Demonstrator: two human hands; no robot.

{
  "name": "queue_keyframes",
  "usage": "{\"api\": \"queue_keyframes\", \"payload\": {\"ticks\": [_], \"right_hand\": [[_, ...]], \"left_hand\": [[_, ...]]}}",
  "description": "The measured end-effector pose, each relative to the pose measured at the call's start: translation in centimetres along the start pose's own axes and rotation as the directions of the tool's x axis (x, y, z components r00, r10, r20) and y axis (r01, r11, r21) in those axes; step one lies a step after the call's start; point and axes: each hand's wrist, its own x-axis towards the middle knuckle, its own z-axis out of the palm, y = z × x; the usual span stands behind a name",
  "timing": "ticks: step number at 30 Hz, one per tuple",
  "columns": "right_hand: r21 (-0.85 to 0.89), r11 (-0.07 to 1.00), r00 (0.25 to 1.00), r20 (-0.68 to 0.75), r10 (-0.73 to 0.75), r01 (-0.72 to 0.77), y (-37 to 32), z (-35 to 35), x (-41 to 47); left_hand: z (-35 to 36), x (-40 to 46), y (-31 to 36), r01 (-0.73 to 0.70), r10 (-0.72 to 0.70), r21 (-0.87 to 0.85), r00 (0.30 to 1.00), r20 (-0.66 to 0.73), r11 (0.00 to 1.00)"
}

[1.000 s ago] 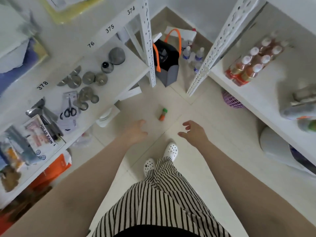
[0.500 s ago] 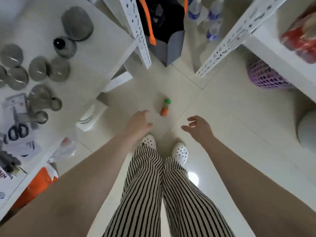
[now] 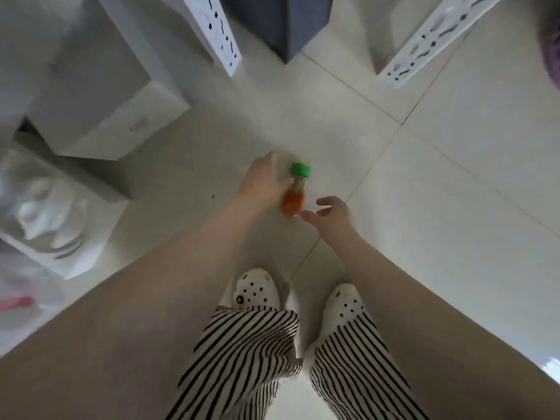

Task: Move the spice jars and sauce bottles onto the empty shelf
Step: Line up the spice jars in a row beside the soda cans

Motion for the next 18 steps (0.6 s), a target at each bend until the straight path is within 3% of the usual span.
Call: {"api": "queue_keyframes", "payload": {"ticks": [10,18], "right_hand": [[0.054,0.998,0.999,-0.042,0.016,-0.014,0.2,4.5,4.6],[0.071,0.997,1.000,-0.029,0.002,0.000,-1.5,-1.0,-4.3]], "left_hand": [[4.1,5.0,-1.2,-0.131,0.129,-0.050,0.991,-0.034,0.990],[-0.4,-3.1,4.0,-0.069,0.075,-0.233,0.997,0.018,0.970]]}}
